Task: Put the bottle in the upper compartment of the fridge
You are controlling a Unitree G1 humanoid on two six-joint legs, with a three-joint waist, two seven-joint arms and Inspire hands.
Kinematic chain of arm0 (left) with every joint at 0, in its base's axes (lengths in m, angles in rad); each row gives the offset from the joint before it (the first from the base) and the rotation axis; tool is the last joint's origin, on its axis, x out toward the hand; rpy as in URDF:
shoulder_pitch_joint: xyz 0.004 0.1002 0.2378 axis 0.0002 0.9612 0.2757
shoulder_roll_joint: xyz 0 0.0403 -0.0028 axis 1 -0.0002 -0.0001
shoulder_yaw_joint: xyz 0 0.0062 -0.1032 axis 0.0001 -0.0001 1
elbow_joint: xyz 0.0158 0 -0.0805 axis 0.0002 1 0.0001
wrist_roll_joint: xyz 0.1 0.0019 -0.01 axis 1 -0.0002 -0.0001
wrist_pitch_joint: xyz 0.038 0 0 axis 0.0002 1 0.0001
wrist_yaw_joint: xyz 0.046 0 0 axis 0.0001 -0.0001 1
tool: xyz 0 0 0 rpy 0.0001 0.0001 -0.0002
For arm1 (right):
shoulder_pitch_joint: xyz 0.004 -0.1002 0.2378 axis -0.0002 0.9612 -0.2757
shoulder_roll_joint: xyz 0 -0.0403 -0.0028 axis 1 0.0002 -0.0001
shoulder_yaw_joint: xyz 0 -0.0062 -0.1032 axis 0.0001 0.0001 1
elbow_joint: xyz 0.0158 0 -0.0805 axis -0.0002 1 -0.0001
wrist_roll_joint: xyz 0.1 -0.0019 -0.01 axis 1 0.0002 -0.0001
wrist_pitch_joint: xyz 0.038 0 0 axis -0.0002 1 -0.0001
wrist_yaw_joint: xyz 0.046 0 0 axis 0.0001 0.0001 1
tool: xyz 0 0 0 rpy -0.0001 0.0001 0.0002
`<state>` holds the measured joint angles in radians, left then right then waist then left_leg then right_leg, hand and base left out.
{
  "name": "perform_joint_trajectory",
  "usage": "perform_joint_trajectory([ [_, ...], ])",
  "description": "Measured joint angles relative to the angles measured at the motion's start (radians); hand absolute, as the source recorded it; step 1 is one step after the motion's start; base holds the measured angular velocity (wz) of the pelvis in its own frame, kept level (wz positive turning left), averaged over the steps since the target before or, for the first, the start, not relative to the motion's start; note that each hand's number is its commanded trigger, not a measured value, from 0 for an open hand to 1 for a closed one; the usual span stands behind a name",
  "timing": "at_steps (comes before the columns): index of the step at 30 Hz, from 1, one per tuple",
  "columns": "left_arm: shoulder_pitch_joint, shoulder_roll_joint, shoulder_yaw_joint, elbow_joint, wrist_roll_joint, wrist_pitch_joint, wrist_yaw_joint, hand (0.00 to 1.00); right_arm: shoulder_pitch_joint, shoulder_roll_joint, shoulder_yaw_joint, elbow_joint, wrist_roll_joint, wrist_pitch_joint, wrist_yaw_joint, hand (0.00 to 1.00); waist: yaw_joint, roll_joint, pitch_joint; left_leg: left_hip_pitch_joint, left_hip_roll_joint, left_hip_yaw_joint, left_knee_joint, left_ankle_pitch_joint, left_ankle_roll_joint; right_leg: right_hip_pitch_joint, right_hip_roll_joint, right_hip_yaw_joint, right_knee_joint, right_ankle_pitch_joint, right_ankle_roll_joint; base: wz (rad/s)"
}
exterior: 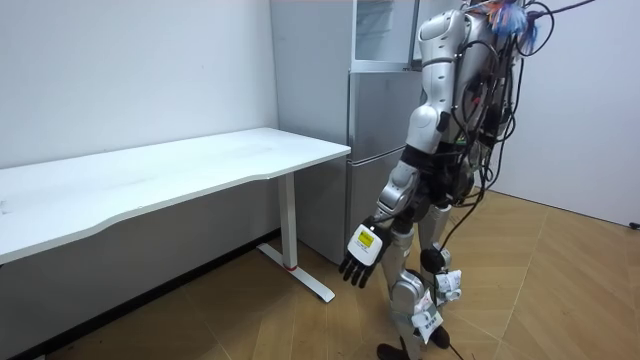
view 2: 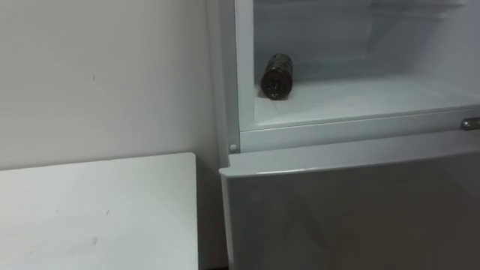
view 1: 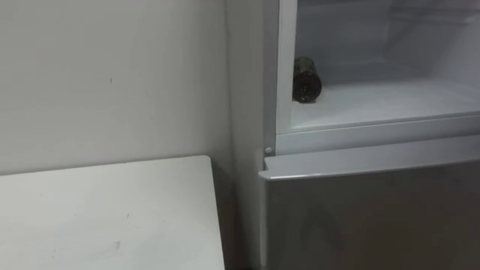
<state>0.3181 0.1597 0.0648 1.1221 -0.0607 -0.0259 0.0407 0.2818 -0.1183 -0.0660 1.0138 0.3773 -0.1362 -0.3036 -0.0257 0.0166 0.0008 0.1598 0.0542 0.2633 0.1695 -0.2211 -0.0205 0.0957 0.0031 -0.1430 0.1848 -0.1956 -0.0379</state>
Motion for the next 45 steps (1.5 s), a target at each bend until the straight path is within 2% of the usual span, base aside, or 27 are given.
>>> perform_joint_trajectory([
  [3,0.006,-0.012,0.011,0.005,-0.014,0.005,-0.003,0.00,-0.006,0.000,-0.019,0.000,0.068,0.020,0.011,0.00,0.001,0.001,0.0015,0.004,0.000,0.000,0.000,0.000,0.000,0.003,-0.001,0.001,0.002,-0.002,0.002,0.00],
  [8,0.029,-0.012,0.018,-0.004,-0.047,0.014,-0.008,0.00,-0.028,-0.006,-0.102,-0.027,0.190,0.042,0.011,0.00,-0.019,-0.008,0.0013,0.001,0.001,0.000,0.000,0.000,0.000,-0.003,-0.002,0.001,0.007,-0.008,0.002,0.00],
  [12,0.031,-0.010,0.054,-0.005,-0.046,0.014,-0.009,0.00,-0.030,-0.012,-0.155,-0.123,0.256,0.041,-0.005,0.00,-0.030,-0.018,0.0007,-0.009,0.000,0.000,0.000,0.000,0.000,-0.011,-0.001,0.001,0.005,-0.007,0.001,0.00],
  [16,0.033,-0.006,0.054,-0.008,-0.046,0.013,-0.008,0.00,-0.042,-0.014,-0.207,-0.173,0.331,0.035,-0.039,0.00,-0.032,-0.029,-0.0017,-0.006,-0.003,0.000,0.000,0.000,0.000,-0.010,-0.002,0.001,0.005,-0.006,0.001,0.00],
  [18,0.029,-0.005,0.055,-0.008,-0.046,0.013,-0.007,0.00,-0.047,-0.017,-0.241,-0.229,0.330,0.029,-0.077,0.00,-0.035,-0.031,-0.0030,-0.004,-0.004,0.000,-0.001,0.000,0.000,-0.008,-0.002,0.003,0.005,-0.006,0.002,-0.03],
  [23,0.027,-0.002,0.058,-0.023,-0.047,0.012,0.000,0.00,-0.043,-0.042,-0.244,-0.323,0.330,0.024,-0.160,0.00,-0.037,-0.039,-0.0020,0.000,-0.005,0.001,-0.002,0.000,0.000,-0.007,-0.003,0.006,0.003,-0.007,0.002,-0.03],
  [26,0.036,-0.002,0.061,-0.054,-0.045,0.011,-0.001,0.00,-0.037,-0.050,-0.284,-0.416,0.327,0.024,-0.199,0.00,-0.052,-0.039,-0.0006,-0.001,-0.006,0.002,-0.005,0.000,0.000,-0.010,-0.002,0.013,0.004,-0.009,0.004,-0.02],
  [30,0.048,-0.001,0.123,-0.064,-0.043,0.001,-0.002,0.00,-0.035,-0.087,-0.340,-0.538,0.319,0.020,-0.274,0.00,-0.054,-0.043,-0.0010,-0.003,-0.007,0.007,-0.006,0.000,0.000,-0.018,0.000,0.029,0.005,-0.010,0.005,-0.09],
  [36,0.071,0.012,0.131,-0.074,-0.034,0.001,0.000,0.00,-0.039,-0.127,-0.419,-0.691,0.313,-0.005,-0.398,0.00,-0.055,-0.053,0.0005,-0.010,-0.009,0.007,-0.006,0.000,0.000,-0.028,0.002,0.030,0.006,-0.009,0.006,-0.04],
  [38,0.071,0.012,0.131,-0.085,-0.034,0.001,0.000,0.00,-0.038,-0.129,-0.429,-0.734,0.309,-0.019,-0.417,0.00,-0.055,-0.055,0.0005,-0.010,-0.009,0.006,-0.006,0.000,0.000,-0.028,0.002,0.030,0.005,-0.009,0.006,0.00],
  [41,0.067,0.012,0.132,-0.093,-0.025,-0.008,-0.001,0.00,-0.042,-0.132,-0.439,-0.811,0.279,-0.020,-0.444,0.00,-0.054,-0.058,0.0006,-0.010,-0.011,0.006,-0.006,0.000,0.000,-0.028,0.002,0.030,0.006,-0.009,0.006,0.00],
  [45,0.067,0.013,0.132,-0.100,-0.014,-0.009,-0.001,0.00,-0.050,-0.161,-0.468,-0.910,0.244,-0.019,-0.475,0.00,-0.056,-0.060,0.0005,-0.009,-0.014,0.006,-0.006,0.000,0.000,-0.028,0.000,0.031,0.010,-0.011,0.008,0.00],
])
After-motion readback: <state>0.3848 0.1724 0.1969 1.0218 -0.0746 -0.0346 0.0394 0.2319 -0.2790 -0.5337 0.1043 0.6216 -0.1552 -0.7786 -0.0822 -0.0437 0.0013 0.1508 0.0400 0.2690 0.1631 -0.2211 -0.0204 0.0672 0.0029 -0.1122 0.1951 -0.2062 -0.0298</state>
